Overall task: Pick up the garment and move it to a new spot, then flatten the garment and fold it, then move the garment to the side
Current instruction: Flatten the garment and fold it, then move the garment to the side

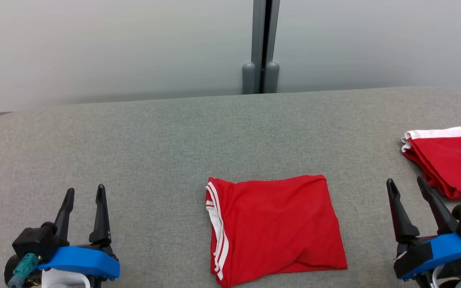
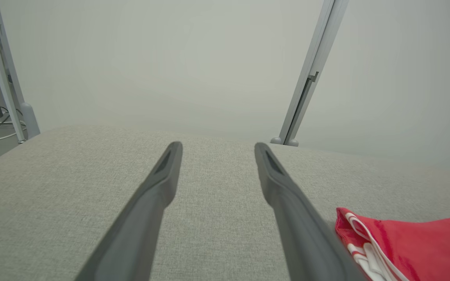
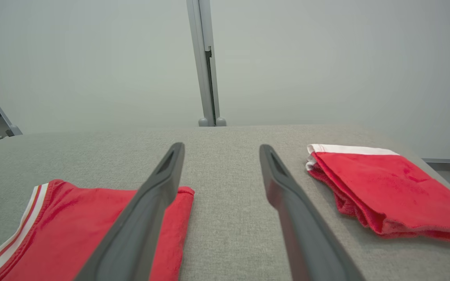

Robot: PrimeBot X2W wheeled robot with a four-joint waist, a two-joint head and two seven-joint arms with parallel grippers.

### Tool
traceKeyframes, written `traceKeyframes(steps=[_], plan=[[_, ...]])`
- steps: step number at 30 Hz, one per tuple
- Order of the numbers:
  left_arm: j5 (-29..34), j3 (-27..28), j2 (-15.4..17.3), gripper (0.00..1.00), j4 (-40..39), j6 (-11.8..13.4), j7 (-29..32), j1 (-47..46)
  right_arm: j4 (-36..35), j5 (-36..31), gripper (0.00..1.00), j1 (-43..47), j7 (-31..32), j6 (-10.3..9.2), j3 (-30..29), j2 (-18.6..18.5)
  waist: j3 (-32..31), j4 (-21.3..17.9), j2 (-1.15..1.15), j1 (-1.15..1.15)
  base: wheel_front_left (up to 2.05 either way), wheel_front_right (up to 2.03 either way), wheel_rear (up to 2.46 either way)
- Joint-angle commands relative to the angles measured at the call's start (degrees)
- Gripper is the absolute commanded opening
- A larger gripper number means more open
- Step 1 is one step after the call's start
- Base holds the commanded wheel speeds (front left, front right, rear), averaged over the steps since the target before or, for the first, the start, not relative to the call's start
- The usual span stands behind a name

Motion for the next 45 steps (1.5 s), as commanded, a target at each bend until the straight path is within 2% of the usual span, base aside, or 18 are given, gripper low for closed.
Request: traceKeyframes(steps=[1,8,16,37,41,45], plan=[[0.38,0.37,-0.06,1.0,-0.34,0.24,-0.25,0.64,0.47,0.01,1.0,1.13,-0.59,0.03,-0.05,-0.17,-0.6,-0.45,0.0,0.0,0.0,0.0,0.0],[1.99,1.2,-1.31,1.0,-0.91,0.6,-0.25,4.69,2.92,-0.68,1.0,3.72,-1.0,0.03,-0.72,0.97,-2.66,-0.74,0.0,0.0,0.0,0.0,0.0],[3.36,0.76,-1.54,1.0,0.26,0.26,-0.25,5.91,6.86,0.2,1.0,3.14,-2.35,0.03,0.01,0.12,-3.12,-0.34,0.0,0.0,0.0,0.0,0.0],[3.68,0.88,-2.41,1.0,0.65,0.42,-0.25,4.48,6.92,2.61,1.0,1.58,-0.2,0.03,2.41,0.39,-2.62,-0.33,0.0,0.0,0.0,0.0,0.0],[3.83,1.21,-2.28,1.0,-0.45,0.76,-0.25,4.29,6.42,4.66,1.0,-0.79,3.64,0.03,3.76,-0.02,-1.66,-0.21,0.0,0.0,0.0,0.0,0.0],[4.16,1.16,-2.06,1.0,-1.5,0.8,-0.26,3.46,7.62,7.34,1.0,-4.89,14.5,0.03,5.04,0.13,-0.09,0.24,0.0,0.0,0.0,0.0,0.0]])
